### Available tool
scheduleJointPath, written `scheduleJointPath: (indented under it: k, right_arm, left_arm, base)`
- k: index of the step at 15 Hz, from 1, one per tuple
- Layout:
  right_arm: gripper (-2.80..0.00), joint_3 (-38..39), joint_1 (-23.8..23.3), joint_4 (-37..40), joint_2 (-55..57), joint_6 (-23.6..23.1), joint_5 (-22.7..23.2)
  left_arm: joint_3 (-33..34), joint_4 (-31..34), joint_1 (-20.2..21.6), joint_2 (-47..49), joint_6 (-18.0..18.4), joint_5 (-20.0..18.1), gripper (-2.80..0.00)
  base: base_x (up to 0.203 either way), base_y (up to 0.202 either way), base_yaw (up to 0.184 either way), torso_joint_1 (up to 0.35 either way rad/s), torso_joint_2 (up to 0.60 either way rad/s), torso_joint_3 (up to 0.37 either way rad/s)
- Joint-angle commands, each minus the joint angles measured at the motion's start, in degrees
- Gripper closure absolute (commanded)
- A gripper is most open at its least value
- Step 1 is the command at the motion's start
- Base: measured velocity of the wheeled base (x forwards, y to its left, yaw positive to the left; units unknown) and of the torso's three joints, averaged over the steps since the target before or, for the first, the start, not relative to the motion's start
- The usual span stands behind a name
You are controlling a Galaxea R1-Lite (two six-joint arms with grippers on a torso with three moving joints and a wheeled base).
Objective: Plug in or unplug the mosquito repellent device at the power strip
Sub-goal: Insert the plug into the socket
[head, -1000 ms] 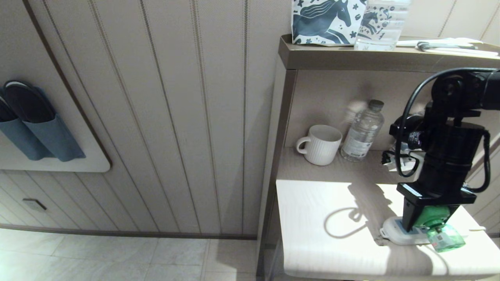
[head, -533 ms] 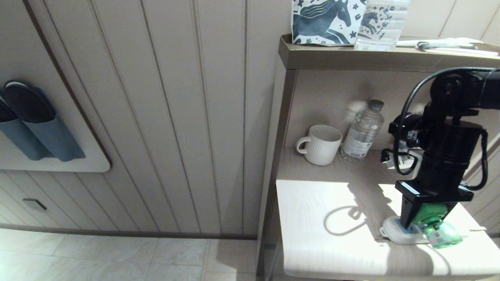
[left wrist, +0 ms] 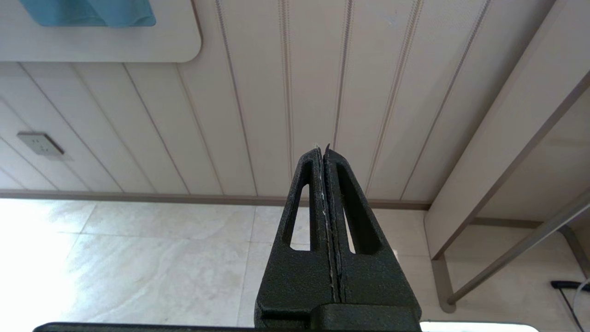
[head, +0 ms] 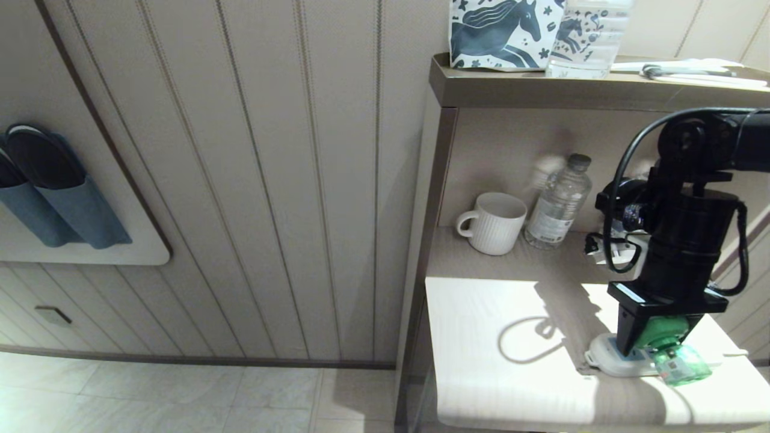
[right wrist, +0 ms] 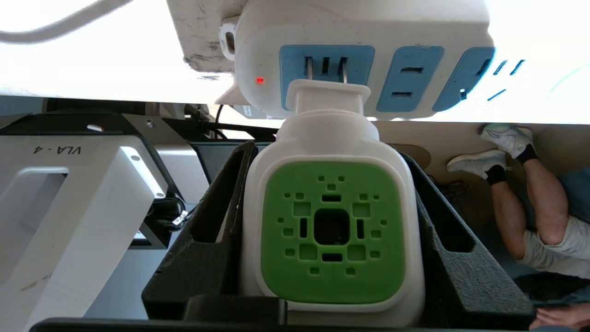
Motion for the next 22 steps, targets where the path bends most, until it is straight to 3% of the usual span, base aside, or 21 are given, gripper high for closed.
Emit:
scheduleJointPath:
  k: [1,22]
  right_arm:
    - [0.00,-0.24,-0.02,2.72,0.95,0.00,0.03]
    - [0.00,-4.10,-0.63,2.72,6.53,-0.01,-0.48]
  left_arm:
    - [0.05,0.03,0.00,0.00,0.00,0.00,0.00]
    - [-0.01,0.03,-0.03,0.00,0.00,0.00,0.00]
  base:
    - [0.000,0.000,0.000,0.000,0.00,0.000]
    - [0.000,0.000,0.000,0.000,0.00,0.000]
